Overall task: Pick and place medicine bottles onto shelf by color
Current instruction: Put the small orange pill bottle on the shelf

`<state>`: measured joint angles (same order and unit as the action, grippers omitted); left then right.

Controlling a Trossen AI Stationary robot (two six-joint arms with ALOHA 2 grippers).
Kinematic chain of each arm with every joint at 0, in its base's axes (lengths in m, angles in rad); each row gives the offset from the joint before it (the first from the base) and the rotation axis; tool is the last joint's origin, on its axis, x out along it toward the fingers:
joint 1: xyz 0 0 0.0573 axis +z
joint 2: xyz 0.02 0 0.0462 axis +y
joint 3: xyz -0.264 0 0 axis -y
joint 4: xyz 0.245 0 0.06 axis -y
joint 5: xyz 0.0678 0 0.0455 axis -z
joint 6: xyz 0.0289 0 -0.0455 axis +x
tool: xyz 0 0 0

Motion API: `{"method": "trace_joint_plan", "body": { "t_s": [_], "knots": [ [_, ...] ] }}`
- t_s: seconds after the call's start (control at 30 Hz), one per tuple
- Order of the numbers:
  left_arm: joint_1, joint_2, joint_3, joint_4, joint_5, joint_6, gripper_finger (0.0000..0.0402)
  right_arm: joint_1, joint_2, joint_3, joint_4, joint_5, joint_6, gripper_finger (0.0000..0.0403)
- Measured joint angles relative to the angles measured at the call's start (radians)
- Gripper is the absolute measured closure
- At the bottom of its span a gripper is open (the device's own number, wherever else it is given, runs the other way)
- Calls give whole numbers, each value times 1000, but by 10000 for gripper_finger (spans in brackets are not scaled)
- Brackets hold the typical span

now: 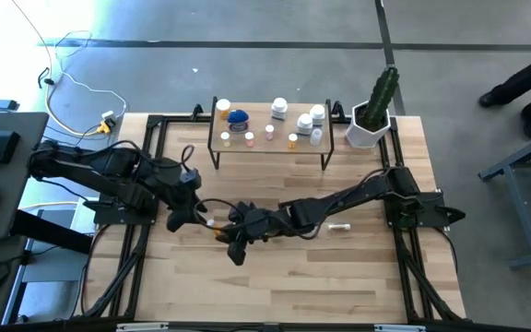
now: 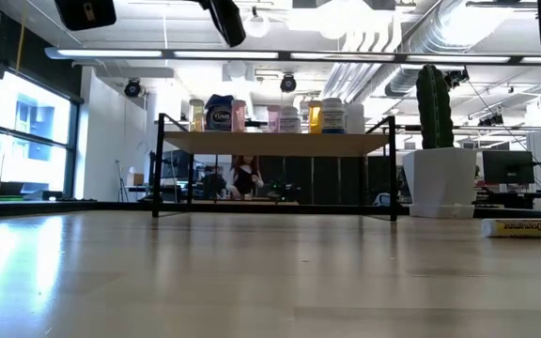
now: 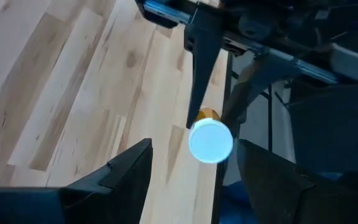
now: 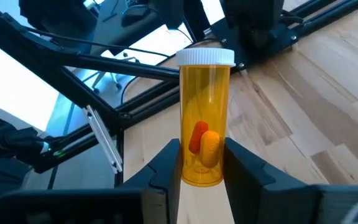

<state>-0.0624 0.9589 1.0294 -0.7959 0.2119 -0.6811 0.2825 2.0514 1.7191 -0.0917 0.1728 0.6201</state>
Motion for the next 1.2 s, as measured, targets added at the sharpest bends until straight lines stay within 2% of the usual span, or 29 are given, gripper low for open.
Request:
{"method": "trace_joint_plan", "body": {
  "t_s": [0.33, 0.63, 0.87, 1.2],
  "knots": [
    [0, 54, 0, 14, 4, 3, 179, -9, 0, 0, -4, -34, -19, 319],
    [13, 69, 1, 18, 55, 8, 179, -9, 0, 0, 8, -71, -21, 318],
    [17, 69, 0, 68, 168, 7, 179, -9, 0, 0, 16, -76, -17, 318],
    [16, 70, 0, 65, 166, 11, 179, -8, 0, 1, 51, -80, -54, 318]
  ]
}}
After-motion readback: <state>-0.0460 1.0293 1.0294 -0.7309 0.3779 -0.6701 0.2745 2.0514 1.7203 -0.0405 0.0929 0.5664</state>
